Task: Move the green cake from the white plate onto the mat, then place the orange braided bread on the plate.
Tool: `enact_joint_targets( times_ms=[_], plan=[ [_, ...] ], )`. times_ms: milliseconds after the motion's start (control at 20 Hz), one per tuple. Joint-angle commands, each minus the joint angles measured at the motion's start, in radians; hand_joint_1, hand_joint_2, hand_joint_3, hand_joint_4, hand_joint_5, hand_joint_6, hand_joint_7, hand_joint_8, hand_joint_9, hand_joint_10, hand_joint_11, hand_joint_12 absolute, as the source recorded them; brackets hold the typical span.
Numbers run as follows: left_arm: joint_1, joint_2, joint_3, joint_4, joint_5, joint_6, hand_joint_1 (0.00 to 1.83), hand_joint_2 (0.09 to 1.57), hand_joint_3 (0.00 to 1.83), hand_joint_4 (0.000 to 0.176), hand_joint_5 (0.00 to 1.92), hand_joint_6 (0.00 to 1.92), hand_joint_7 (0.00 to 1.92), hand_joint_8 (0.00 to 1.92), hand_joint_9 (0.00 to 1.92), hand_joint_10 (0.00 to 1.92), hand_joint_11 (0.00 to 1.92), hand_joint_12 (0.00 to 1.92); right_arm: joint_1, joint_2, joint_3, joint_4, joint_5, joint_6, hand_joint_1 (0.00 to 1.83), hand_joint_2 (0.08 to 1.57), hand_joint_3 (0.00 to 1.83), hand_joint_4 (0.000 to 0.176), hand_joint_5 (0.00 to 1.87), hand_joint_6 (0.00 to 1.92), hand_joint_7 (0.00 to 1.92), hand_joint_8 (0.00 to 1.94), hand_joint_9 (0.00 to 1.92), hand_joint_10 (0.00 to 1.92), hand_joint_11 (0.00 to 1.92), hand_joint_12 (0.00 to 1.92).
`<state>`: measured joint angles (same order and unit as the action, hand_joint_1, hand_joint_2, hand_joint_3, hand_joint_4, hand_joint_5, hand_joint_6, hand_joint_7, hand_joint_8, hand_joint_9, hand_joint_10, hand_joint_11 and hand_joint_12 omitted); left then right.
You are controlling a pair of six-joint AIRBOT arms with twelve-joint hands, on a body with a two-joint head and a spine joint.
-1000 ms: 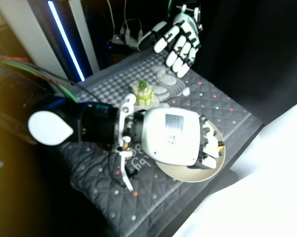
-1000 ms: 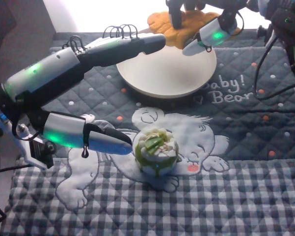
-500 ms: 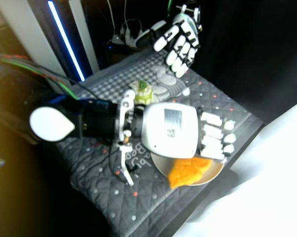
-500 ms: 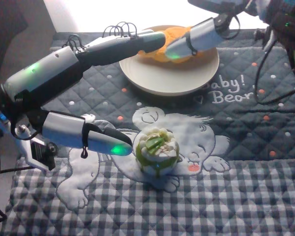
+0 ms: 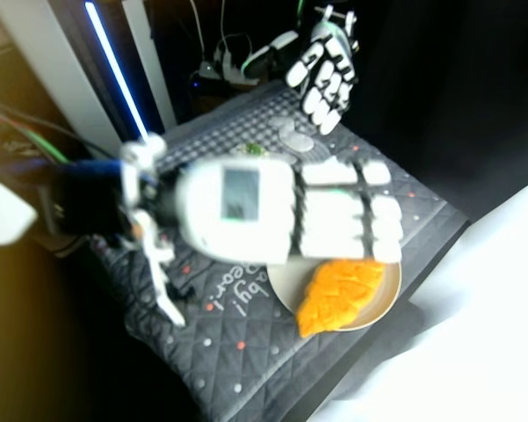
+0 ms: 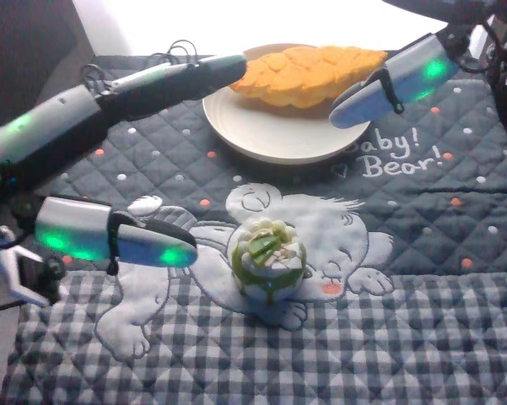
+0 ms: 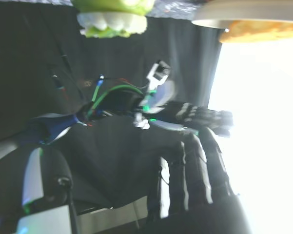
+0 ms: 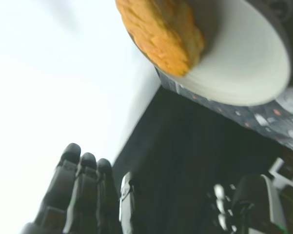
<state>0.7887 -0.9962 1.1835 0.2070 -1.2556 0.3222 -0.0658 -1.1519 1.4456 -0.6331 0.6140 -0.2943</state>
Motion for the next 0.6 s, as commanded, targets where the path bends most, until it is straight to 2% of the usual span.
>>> enact_joint_targets(
  times_ms=[0,50,100,150,250,300,350,400,450,500,550],
  plan=[
    [0.001,0.022,-0.007,-0.047,-0.123,0.008,0.83,0.82,0.0,0.129,0.13,0.0,0.13,0.0,0.12,0.0,0.0,0.45,0.007,0.043,-0.019,0.041,0.136,-0.007,0.6,0.71,0.0,0.176,0.0,0.0,0.0,0.0,0.0,0.0,0.04,0.15],
    [0.009,0.035,-0.013,-0.057,-0.128,0.014,0.87,0.76,0.0,0.143,0.2,0.01,0.17,0.01,0.15,0.01,0.0,0.49,0.007,0.072,-0.047,0.041,0.159,-0.029,0.53,0.72,0.0,0.176,0.0,0.0,0.0,0.0,0.0,0.0,0.01,0.14],
    [0.016,0.042,-0.016,-0.064,-0.133,0.017,0.9,0.76,0.0,0.147,0.24,0.01,0.21,0.01,0.19,0.01,0.0,0.57,0.007,0.108,-0.083,0.045,0.18,-0.07,0.5,0.73,0.0,0.176,0.0,0.0,0.0,0.0,0.0,0.0,0.0,0.13],
    [0.023,0.046,-0.018,-0.07,-0.138,0.019,0.87,0.77,0.0,0.147,0.24,0.01,0.22,0.01,0.2,0.01,0.0,0.6,0.007,0.151,-0.128,0.062,0.183,-0.127,0.57,0.72,0.0,0.176,0.01,0.0,0.03,0.01,0.04,0.01,0.06,0.16],
    [0.031,0.046,-0.018,-0.082,-0.143,0.023,0.85,0.8,0.01,0.149,0.15,0.0,0.19,0.0,0.16,0.0,0.0,0.51,0.007,0.235,-0.213,0.088,0.191,-0.231,0.56,0.68,0.0,0.176,0.02,0.0,0.13,0.01,0.17,0.0,0.03,0.5],
    [0.038,0.046,-0.018,-0.089,-0.149,0.024,0.87,0.79,0.0,0.166,0.18,0.01,0.23,0.01,0.2,0.01,0.0,0.57,0.007,0.266,-0.242,0.103,0.194,-0.27,0.6,0.69,0.01,0.176,0.0,0.0,0.11,0.0,0.14,0.0,0.01,0.46],
    [0.045,0.047,-0.018,-0.097,-0.156,0.024,0.85,0.82,0.01,0.141,0.19,0.0,0.24,0.0,0.21,0.01,0.0,0.63,0.007,0.285,-0.256,0.104,0.198,-0.28,0.58,0.72,0.02,0.176,0.0,0.0,0.07,0.0,0.12,0.0,0.0,0.45],
    [0.058,0.048,-0.019,-0.107,-0.167,0.026,0.85,0.84,0.02,0.141,0.17,0.0,0.22,0.0,0.21,0.0,0.0,0.58,0.007,0.296,-0.261,0.109,0.206,-0.28,0.64,0.73,0.01,0.175,0.04,0.01,0.09,0.0,0.12,0.0,0.0,0.41],
    [0.066,0.05,-0.02,-0.114,-0.174,0.028,0.88,0.87,0.02,0.13,0.18,0.01,0.22,0.0,0.21,0.0,0.0,0.59,0.007,0.301,-0.263,0.113,0.211,-0.281,0.63,0.75,0.01,0.17,0.11,0.01,0.11,0.0,0.12,0.0,0.0,0.37],
    [0.073,0.051,-0.021,-0.121,-0.181,0.029,0.87,0.86,0.02,0.14,0.17,0.0,0.21,0.0,0.21,0.0,0.0,0.6,0.007,0.305,-0.263,0.119,0.216,-0.281,0.6,0.75,0.0,0.171,0.13,0.01,0.14,0.0,0.15,0.0,0.0,0.43],
    [0.077,0.052,-0.022,-0.126,-0.186,0.029,0.87,0.85,0.01,0.133,0.17,0.0,0.18,0.0,0.17,0.0,0.0,0.55,0.007,0.307,-0.264,0.121,0.219,-0.281,0.61,0.77,0.0,0.151,0.19,0.0,0.17,0.0,0.17,0.0,0.0,0.51]
  ],
)
